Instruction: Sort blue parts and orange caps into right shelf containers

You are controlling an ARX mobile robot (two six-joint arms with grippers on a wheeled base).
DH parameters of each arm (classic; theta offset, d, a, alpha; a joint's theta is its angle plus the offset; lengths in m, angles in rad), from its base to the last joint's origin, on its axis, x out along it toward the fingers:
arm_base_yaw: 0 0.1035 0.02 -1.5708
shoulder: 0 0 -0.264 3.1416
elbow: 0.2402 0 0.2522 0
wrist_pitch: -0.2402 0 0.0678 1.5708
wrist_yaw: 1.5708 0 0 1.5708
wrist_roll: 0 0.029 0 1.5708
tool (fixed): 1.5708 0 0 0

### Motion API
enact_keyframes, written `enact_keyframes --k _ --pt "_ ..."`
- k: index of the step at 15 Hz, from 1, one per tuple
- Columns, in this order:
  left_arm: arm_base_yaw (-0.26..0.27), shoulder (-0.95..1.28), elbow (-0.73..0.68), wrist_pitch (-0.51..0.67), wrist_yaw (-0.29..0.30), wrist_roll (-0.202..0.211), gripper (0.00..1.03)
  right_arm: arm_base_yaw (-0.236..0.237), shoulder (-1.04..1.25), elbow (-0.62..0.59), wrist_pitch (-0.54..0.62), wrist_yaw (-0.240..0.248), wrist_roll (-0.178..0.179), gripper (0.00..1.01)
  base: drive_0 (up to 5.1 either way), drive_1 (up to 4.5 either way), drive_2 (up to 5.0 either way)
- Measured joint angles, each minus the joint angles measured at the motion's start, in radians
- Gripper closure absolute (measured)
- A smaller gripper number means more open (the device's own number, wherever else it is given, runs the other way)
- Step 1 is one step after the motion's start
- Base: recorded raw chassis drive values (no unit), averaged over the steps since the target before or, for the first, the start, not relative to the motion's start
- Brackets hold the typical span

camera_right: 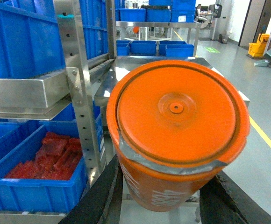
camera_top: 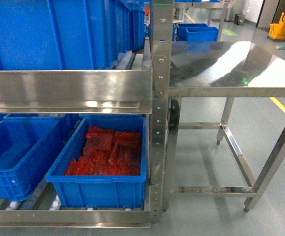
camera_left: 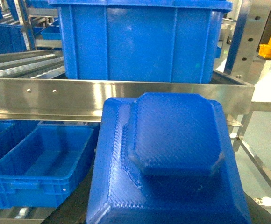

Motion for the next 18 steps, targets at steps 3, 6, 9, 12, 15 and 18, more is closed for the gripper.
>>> enact_keyframes --k 3,6,9,12,15,18 --pt "0.0 0.0 0.0 0.001 0.0 0.0 0.6 0.0 0.0 0.0 0.004 0.0 0.0 0.61 -5.1 2.32 2.3" --pt "0.0 0.0 0.0 -0.002 0.0 0.0 0.6 0.0 0.0 0.0 -0.003 0.001 0.0 0.61 -5.1 2.32 2.3" --pt "0.0 0.0 0.0 -0.002 0.0 0.0 0.6 0.0 0.0 0.0 -0.002 0.0 0.0 0.61 -5.1 2.32 2.3" --pt "0.0 0.0 0.0 -0.001 0.0 0.0 0.6 0.0 0.0 0.0 -0.001 0.0 0.0 0.61 -5.1 2.32 2.3" --pt "0.0 0.0 0.0 -0.003 0.0 0.0 0.6 0.0 0.0 0.0 -0.002 0.0 0.0 0.61 -5.1 2.32 2.3" --pt "0.0 0.0 0.0 -0.002 -0.001 0.0 0.6 0.0 0.0 0.0 0.001 0.0 0.0 0.61 -5.1 2.32 2.3"
